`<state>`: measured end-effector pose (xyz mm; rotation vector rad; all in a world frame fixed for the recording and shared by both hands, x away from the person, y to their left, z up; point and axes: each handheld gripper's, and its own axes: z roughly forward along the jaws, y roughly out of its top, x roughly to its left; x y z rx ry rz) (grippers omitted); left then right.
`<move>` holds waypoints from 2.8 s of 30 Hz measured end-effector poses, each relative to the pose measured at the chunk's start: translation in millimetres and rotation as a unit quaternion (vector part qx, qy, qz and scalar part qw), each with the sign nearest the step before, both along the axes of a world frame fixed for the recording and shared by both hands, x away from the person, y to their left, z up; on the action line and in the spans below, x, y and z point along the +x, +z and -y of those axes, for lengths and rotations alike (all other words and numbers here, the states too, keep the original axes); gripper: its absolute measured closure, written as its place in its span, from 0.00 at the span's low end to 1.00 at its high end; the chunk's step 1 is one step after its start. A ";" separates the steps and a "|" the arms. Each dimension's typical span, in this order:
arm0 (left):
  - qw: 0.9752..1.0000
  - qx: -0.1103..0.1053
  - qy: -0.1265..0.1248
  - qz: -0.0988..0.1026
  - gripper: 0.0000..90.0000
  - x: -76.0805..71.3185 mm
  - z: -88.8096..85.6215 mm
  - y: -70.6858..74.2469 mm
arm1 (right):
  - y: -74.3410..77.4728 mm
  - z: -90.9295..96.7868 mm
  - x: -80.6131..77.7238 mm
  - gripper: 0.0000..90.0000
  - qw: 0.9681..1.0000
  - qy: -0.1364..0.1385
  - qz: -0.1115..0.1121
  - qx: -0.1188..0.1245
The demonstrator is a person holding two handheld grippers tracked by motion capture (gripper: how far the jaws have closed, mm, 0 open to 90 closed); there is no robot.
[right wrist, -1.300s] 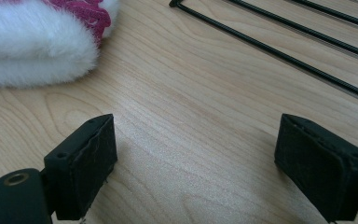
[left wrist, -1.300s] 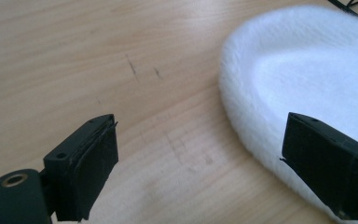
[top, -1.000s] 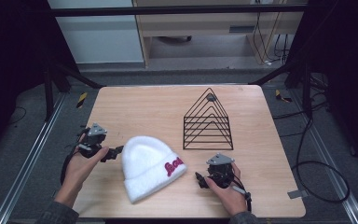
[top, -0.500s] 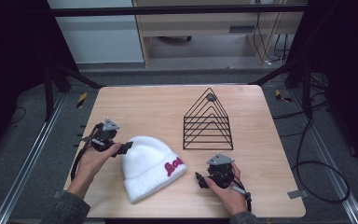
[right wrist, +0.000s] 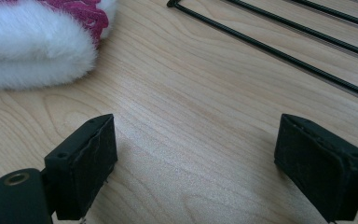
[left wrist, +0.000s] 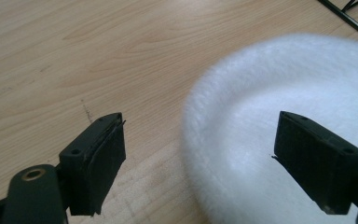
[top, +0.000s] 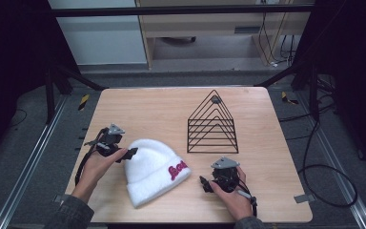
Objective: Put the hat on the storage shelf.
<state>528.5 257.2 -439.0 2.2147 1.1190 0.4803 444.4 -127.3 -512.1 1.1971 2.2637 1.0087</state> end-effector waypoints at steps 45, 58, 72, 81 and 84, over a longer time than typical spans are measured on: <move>0.996 -0.005 -0.069 0.050 0.90 -34.2 26.4 35.7 | 0.0 0.0 -0.1 0.14 1.000 0.000 0.000 0.000; 0.982 0.017 -0.135 0.129 0.91 -70.4 55.4 114.5 | 0.0 0.0 0.0 0.14 1.000 0.000 0.000 0.000; 0.970 0.062 -0.159 0.174 0.91 -61.9 66.8 186.9 | 0.1 0.2 -0.6 0.14 1.000 0.003 0.000 -0.001; 0.969 0.050 -0.170 0.174 0.91 -49.5 70.3 200.5 | 7.7 7.4 -9.0 0.25 1.000 0.015 0.011 0.017; 0.968 0.050 -0.171 0.178 0.91 -47.4 72.0 208.6 | 22.7 10.5 -14.4 0.27 0.999 0.026 0.026 0.015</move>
